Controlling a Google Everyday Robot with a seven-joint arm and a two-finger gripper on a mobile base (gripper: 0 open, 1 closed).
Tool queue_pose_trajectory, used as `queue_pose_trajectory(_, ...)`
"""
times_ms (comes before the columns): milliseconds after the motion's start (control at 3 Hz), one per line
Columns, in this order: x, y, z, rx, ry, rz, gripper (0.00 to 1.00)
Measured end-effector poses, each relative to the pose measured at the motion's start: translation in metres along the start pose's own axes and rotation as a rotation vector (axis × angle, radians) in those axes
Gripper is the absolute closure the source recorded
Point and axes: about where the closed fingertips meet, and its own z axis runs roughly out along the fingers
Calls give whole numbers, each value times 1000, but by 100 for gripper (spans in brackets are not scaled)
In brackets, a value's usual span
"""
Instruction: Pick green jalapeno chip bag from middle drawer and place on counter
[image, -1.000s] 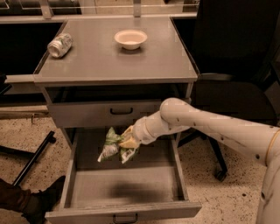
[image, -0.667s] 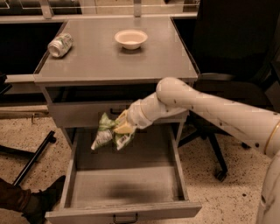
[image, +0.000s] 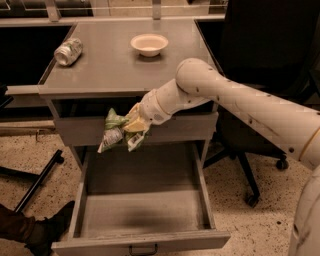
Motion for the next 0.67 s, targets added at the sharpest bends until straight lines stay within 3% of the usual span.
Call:
queue_pose_trajectory(333, -42, -20, -18, 43, 6, -91, 100)
queue_pose_trajectory(667, -108, -54, -45, 86, 33, -240, 100)
